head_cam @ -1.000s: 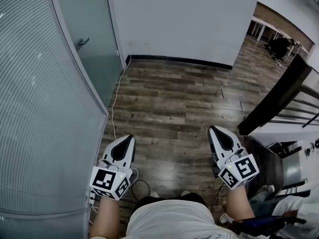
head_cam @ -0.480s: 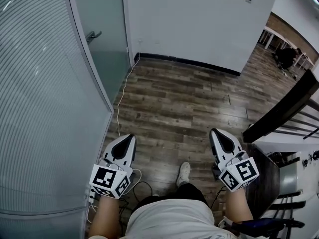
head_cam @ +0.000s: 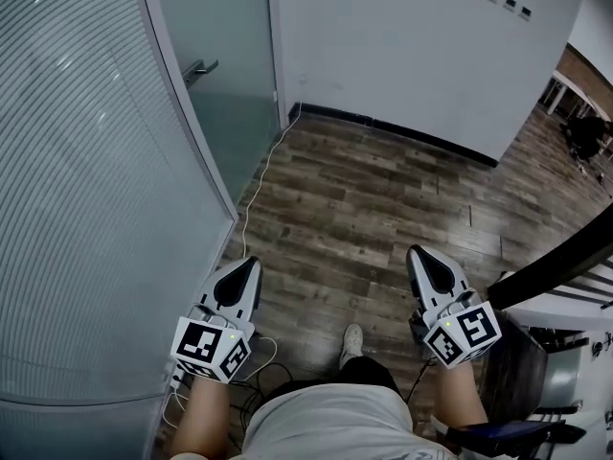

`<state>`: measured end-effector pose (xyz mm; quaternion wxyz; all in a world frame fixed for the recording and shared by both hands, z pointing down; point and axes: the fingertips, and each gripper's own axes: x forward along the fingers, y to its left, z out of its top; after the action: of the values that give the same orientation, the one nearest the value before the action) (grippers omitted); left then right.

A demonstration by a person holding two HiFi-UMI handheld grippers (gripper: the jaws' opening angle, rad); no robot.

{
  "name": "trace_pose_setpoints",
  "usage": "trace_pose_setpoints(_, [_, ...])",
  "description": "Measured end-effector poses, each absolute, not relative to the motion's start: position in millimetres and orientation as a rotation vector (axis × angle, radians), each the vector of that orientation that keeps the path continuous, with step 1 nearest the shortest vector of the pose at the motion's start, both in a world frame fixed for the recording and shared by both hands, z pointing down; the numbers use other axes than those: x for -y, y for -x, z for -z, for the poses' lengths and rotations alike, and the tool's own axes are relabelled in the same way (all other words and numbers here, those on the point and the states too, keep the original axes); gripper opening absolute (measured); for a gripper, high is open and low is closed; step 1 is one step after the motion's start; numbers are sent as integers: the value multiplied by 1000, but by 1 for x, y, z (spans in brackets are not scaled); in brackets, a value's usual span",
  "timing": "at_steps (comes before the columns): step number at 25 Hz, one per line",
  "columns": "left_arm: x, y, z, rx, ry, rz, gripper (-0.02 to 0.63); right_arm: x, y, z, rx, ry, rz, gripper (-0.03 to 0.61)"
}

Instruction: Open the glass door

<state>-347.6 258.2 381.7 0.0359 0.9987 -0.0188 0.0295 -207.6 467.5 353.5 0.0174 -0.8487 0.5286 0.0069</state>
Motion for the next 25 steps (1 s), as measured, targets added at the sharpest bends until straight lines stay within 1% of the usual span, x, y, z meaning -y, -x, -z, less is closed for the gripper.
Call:
trace_pose_setpoints(8, [-235,256,-378,263,-3014,-76,0,-450,83,-349,-1753,2556,-16,2])
trace_pose_setpoints(12, [-232,220,-373,376,-3013,-65,-1,-444,33,-349,-1828,2495,-13,2])
trace_pose_setpoints(16, [-231,192,-371,400,-3030,-98,0,-431,-2,-352,-1845,2445,1,2])
trace_pose_setpoints(25, [-202,138,-377,426,-3016,-122,0,-401,-56,-375,-1864,2401,76,2])
